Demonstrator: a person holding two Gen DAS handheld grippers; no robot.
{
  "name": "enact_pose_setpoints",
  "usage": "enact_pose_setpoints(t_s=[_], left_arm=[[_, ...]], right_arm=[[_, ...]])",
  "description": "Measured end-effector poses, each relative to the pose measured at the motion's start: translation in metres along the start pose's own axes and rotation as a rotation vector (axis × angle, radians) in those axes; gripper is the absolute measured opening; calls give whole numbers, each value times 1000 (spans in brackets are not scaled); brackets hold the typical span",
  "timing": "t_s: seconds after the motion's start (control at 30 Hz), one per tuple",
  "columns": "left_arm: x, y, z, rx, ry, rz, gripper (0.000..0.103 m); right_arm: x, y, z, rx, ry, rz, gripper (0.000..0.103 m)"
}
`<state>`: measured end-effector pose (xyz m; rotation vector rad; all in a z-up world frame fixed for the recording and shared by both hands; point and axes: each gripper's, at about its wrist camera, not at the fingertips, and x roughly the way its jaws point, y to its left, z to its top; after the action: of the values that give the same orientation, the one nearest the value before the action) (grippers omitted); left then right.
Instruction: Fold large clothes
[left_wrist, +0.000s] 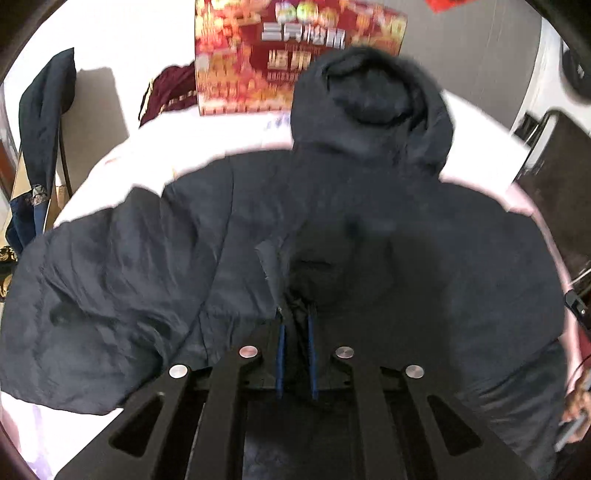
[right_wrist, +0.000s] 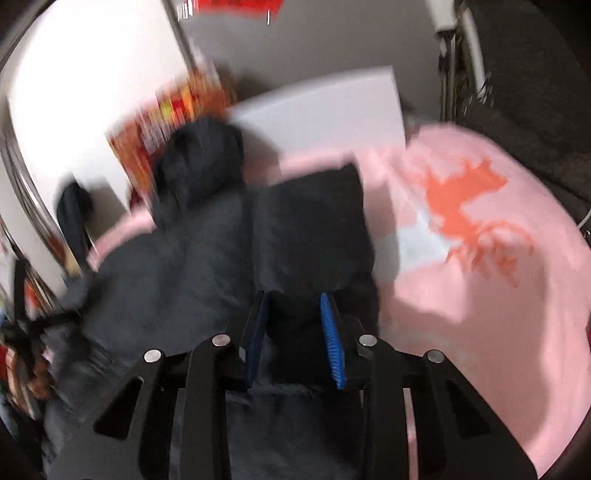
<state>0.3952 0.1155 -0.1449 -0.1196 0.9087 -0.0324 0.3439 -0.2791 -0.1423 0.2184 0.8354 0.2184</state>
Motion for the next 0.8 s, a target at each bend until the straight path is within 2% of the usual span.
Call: enact_pose_setpoints(t_s=[0.03,0.1,0.17,0.2,0.3,0.4,0.43,0.5,0.53,0.57,0.67,0.8], left_arm=[[5,-2,-3,11,-5,13,20],[6,-3,-4,32,-20,36,29],[3,-3,-3,40,-36,78,54],[1,2,-4,32,-47,97,59],[-15,15,-4,-38,-72,88,61],[-47,25,-4,-88,-153,67,63],[-59,23,-3,-86,-181,60,65],[-78,13,2,-56,-223,43,70],[-84,4,6,-30,-232,25,77],[-89,-10,10,9,-232,-4,82],[-81,-47,21,91,-200,-43,84],[-28,-77,30,137,-92,-2,84]], right_arm=[[8,-2,-1,8,35,2,29],[11,-7,-2,32,43,12,28],[9,-10,-4,45,37,10,28],[7,-10,-5,48,26,14,28],[-10,-9,-6,45,-37,1,29],[-41,-2,6,66,-131,38,33],[-52,5,13,64,-162,73,38],[-61,18,27,41,-177,90,46],[-61,26,35,23,-177,89,48],[-57,39,45,-4,-168,83,48],[-31,60,62,-44,-129,68,48],[22,61,67,-14,-46,47,48]])
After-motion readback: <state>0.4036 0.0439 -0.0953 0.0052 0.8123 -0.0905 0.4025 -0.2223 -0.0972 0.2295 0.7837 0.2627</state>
